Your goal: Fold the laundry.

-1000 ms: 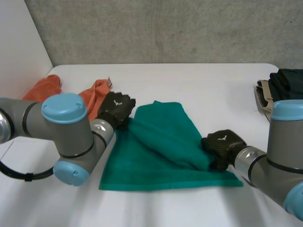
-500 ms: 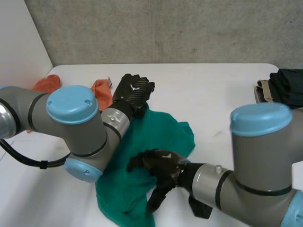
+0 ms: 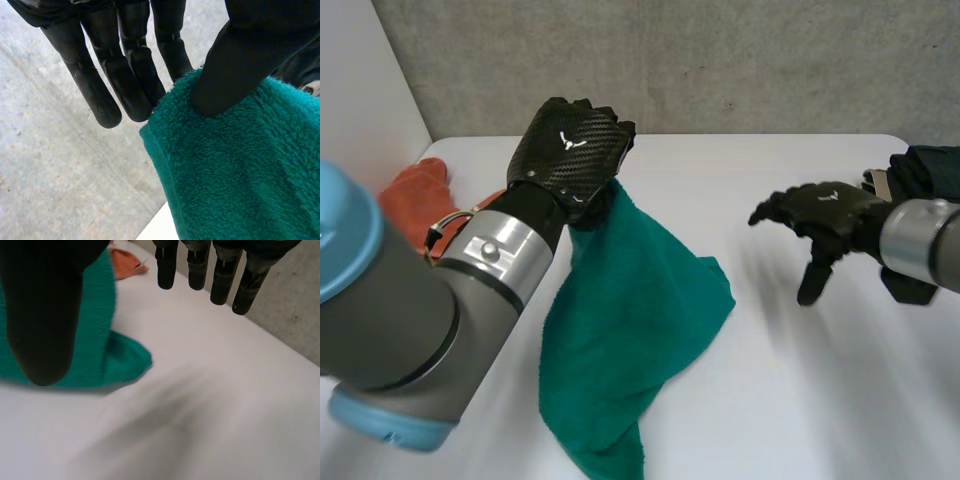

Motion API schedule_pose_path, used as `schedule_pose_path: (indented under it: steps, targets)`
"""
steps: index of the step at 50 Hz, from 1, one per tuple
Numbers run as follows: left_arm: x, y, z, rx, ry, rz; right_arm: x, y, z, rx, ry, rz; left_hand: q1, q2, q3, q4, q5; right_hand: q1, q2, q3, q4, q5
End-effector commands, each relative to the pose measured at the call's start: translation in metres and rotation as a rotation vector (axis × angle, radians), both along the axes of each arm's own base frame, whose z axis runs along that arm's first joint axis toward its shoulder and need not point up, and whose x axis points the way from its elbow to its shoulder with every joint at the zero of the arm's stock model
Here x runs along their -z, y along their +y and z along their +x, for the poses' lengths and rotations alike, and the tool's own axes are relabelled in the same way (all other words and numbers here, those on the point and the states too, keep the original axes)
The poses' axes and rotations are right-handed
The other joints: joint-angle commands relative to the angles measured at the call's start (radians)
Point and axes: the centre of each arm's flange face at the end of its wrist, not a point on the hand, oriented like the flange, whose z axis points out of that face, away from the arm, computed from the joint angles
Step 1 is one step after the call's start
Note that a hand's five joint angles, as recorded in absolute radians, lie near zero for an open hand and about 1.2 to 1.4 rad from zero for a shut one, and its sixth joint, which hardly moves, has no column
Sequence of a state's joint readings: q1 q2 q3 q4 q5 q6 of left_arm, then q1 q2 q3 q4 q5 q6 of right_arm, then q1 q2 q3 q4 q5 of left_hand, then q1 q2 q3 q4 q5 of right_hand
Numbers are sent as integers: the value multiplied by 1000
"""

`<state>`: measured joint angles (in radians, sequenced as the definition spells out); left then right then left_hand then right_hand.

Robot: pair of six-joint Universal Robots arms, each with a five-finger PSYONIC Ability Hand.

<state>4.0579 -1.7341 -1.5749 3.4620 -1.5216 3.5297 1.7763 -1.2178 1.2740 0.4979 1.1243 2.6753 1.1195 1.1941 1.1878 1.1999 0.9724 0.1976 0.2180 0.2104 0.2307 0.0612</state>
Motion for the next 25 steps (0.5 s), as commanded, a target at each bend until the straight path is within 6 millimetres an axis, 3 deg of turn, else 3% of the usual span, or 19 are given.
schedule_pose_path:
  steps: [1, 6, 14, 17, 18, 19, 21, 22, 24, 25]
  targets:
    - [-5, 25, 2, 41, 2, -11, 42, -27, 39, -79, -41, -14, 277, 202, 209, 196, 249, -23, -44, -36, -56, -61]
    - [-4, 26, 2, 44, -2, -8, 79, -30, 63, -149, -35, 55, 277, 202, 209, 196, 249, -23, -44, -36, -56, -61]
    - [-6, 19, -1, 36, 6, -22, 109, -20, 83, -215, -36, 129, 277, 202, 209, 196, 249, -23, -44, -36, -56, -61]
    - [-9, 14, -4, 34, 15, -34, 113, -28, 85, -197, -34, 108, 277, 202, 209, 196, 249, 522, 502, 509, 489, 484]
    - [-9, 10, -7, 38, 15, -38, 110, -39, 86, -156, -37, 69, 277, 202, 209, 196, 249, 1077, 1056, 1064, 1044, 1039]
    - [-10, 7, -9, 38, 17, -42, 107, -46, 87, -124, -42, 38, 277, 202, 209, 196, 249, 1197, 1177, 1185, 1164, 1159]
    - [-11, 1, -13, 38, 21, -53, 97, -63, 88, -53, -71, -40, 277, 202, 209, 196, 249, 1199, 1178, 1186, 1166, 1161]
    - [-17, -8, -18, 35, 35, -83, 81, -78, 89, 6, -117, -139, 277, 202, 209, 196, 249, 1199, 1178, 1186, 1166, 1161]
    - [-24, -23, -21, 17, 45, -123, 66, -89, 89, 55, -162, -239, 277, 202, 209, 196, 249, 1199, 1178, 1186, 1166, 1161]
    - [-29, -31, -21, 2, 51, -148, 37, -99, 88, 95, -231, -363, 277, 202, 209, 196, 249, 1199, 1178, 1186, 1166, 1161]
